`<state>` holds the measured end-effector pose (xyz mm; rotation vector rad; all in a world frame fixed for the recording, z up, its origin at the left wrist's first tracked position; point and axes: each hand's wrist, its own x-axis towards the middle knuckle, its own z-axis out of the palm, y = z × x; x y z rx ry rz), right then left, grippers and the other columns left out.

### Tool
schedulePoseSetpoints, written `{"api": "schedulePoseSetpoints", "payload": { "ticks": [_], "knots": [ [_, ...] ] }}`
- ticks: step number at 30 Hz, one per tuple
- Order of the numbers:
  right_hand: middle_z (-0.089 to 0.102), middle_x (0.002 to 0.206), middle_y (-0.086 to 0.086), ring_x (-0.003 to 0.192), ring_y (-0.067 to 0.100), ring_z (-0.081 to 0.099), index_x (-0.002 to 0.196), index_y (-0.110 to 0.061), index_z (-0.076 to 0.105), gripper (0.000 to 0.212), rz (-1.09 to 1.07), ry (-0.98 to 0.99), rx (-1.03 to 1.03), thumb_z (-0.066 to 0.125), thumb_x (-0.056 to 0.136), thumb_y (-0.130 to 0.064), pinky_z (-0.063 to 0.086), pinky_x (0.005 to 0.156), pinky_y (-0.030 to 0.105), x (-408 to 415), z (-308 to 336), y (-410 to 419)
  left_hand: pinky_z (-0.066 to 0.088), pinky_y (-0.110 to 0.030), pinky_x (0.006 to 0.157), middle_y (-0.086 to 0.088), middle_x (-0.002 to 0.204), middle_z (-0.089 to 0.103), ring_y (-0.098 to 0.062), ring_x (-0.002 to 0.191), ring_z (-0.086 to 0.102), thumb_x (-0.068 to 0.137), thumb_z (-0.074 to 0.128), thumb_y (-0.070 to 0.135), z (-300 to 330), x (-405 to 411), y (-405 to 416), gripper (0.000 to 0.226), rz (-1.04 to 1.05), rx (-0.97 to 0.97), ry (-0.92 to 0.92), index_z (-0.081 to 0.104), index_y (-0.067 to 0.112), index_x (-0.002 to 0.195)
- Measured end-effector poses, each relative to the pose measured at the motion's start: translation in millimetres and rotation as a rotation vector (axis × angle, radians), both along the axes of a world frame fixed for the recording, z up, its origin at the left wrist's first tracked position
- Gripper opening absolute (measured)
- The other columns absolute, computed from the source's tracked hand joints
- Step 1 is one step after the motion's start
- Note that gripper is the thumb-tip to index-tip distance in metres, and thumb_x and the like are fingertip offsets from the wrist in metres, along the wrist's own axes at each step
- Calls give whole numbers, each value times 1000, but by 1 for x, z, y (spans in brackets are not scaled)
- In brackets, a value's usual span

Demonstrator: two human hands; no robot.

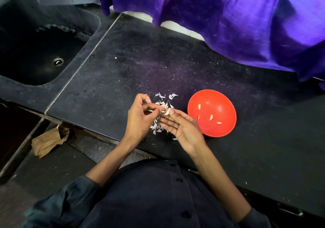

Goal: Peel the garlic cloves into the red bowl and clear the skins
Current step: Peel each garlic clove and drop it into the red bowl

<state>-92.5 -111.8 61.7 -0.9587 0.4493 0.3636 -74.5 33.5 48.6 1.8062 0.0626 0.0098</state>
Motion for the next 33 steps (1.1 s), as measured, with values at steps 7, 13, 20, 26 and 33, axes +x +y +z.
{"api": "schedulePoseSetpoints", "payload": {
  "ticks": [7, 13, 20, 26, 33],
  "knots": [
    [72, 88, 13, 77, 21, 71, 102, 1, 67, 17, -19, -70, -63, 56, 90, 6, 59, 73, 28, 0, -5, -2, 57, -46, 79, 2, 93, 75, -19, 89, 71, 92, 64, 8, -7, 2, 2, 25, -114, -79, 50, 57, 23, 110],
    [72, 87, 10, 78, 20, 71, 101, -1, 67, 19, 2, -117, -102, 61, 85, 5, 59, 74, 30, 0, -5, -3, 57, -49, 79, -4, 94, 74, -23, 90, 70, 85, 72, 11, -3, 3, -1, 31, -84, -186, 72, 56, 13, 111],
    [74, 93, 13, 84, 25, 72, 102, 0, 66, 16, 32, -95, -53, 59, 89, 1, 58, 72, 29, 0, -6, -5, 54, -26, 69, 2, 81, 69, -9, 74, 64, 81, 74, 2, 2, 5, -4, 32, -86, -225, 42, 57, 10, 106],
    [73, 90, 13, 81, 22, 72, 101, 0, 67, 14, 17, -34, 16, 57, 91, -3, 58, 71, 27, 2, -5, -2, 54, -34, 76, -1, 85, 72, -14, 80, 67, 82, 74, 5, 1, 7, -5, 32, -109, -251, 45, 56, 14, 107],
    [74, 92, 12, 82, 22, 73, 104, -4, 65, 16, 40, -34, 23, 51, 96, -4, 58, 72, 28, 0, -5, 1, 54, -25, 70, -2, 86, 69, -12, 78, 66, 84, 70, 1, -2, 6, -6, 30, -113, -224, 28, 56, 13, 108]
  ]
}}
